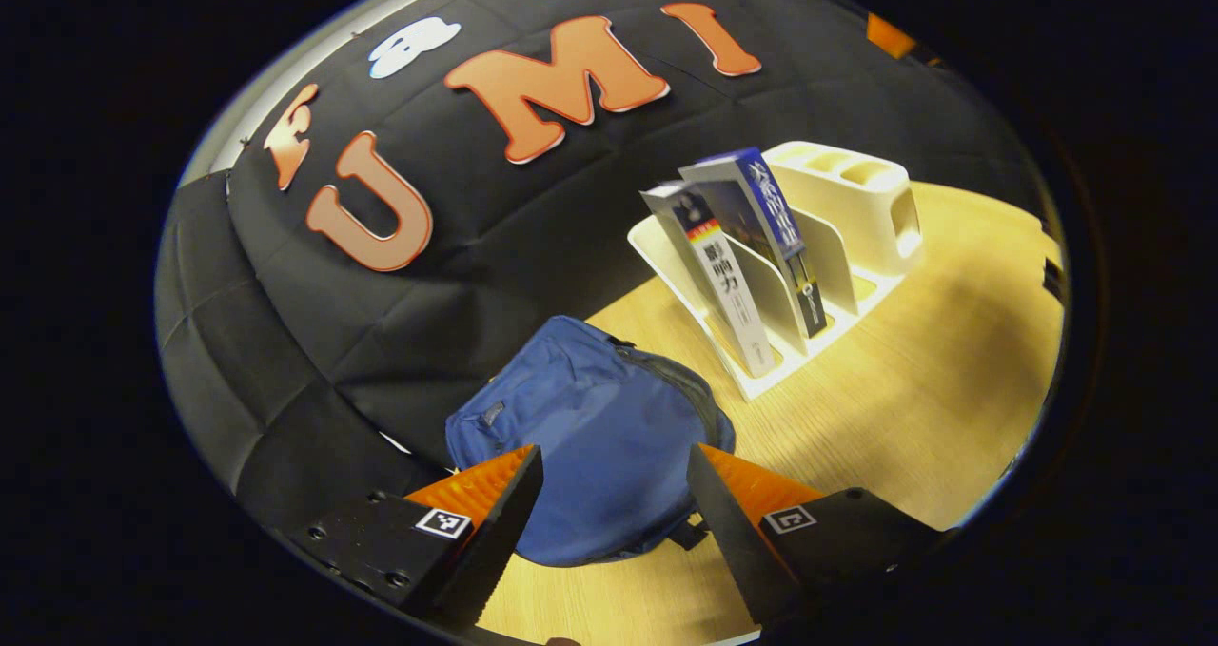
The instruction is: Open the schoolbag, grab two books from the bookshelf and put them into the schoolbag.
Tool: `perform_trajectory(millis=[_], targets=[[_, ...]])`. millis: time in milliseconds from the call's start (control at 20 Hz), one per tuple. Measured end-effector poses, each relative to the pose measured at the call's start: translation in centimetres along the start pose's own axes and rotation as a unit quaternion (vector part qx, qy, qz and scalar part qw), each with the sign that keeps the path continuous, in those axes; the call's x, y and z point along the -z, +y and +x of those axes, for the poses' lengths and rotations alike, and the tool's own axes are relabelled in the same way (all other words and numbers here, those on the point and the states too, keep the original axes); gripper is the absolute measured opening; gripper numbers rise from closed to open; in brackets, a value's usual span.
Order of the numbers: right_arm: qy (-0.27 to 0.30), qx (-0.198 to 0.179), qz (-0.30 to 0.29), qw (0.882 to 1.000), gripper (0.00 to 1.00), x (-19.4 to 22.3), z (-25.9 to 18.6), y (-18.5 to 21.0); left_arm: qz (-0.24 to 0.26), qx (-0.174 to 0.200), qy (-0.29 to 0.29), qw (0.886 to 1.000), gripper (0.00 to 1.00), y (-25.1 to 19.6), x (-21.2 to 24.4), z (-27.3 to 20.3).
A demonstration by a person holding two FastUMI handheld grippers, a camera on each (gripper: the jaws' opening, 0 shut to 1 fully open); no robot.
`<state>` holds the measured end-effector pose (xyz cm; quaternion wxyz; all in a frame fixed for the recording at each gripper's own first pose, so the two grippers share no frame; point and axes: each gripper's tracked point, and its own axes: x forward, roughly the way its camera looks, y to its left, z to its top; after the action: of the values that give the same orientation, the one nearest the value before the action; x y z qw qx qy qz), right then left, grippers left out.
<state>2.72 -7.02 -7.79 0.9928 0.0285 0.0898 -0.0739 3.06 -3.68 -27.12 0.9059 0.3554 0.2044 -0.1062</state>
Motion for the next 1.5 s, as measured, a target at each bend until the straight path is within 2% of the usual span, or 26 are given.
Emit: perform_trajectory(millis=[250, 450, 550, 700, 850, 950, 1050, 1200, 1300, 1500], targets=[[0.021, 0.018, -0.002, 1.000, 0.97, 1.8, 0.1, -1.5, 0.058, 0.025, 0.060, 0.996, 0.96, -2.1, 4.0, 2.5], [0.030, 0.029, 0.002, 0.999, 0.97, 2.4, 0.0, -2.8, 0.085, 0.044, 0.104, 0.990, 0.97, -2.8, 6.4, 4.7], [0.033, 0.032, 0.003, 0.999, 0.97, 2.5, 0.2, -3.1, 0.083, 0.047, 0.128, 0.987, 0.98, -3.0, 7.7, 5.7], [0.033, 0.033, 0.003, 0.999, 0.97, 2.3, 0.5, -3.2, 0.098, 0.047, 0.128, 0.986, 0.98, -2.5, 7.2, 5.8], [0.036, 0.025, 0.004, 0.999, 0.97, 2.3, 1.0, -2.5, 0.120, 0.019, 0.124, 0.985, 0.32, -1.5, 6.8, 6.4], [0.037, 0.020, 0.002, 0.999, 0.97, 2.3, 1.2, -2.1, 0.113, 0.015, 0.132, 0.985, 0.09, -1.5, 6.8, 6.6], [0.037, 0.016, -0.001, 0.999, 0.97, 2.1, 1.4, -1.6, 0.116, 0.018, 0.145, 0.982, 0.05, -1.6, 7.1, 6.8], [0.035, 0.007, -0.006, 0.999, 0.97, 2.0, 1.5, -1.0, 0.134, 0.024, 0.152, 0.979, 0.04, -1.7, 7.1, 6.5], [0.032, -0.001, -0.008, 0.999, 0.97, 1.7, 1.6, -0.6, 0.133, 0.048, 0.160, 0.977, 0.02, -1.6, 7.1, 6.2], [0.029, -0.026, 0.017, 0.999, 0.97, 0.9, 2.0, 0.0, 0.082, 0.090, 0.196, 0.973, 0.01, -0.4, 6.2, 5.2]])
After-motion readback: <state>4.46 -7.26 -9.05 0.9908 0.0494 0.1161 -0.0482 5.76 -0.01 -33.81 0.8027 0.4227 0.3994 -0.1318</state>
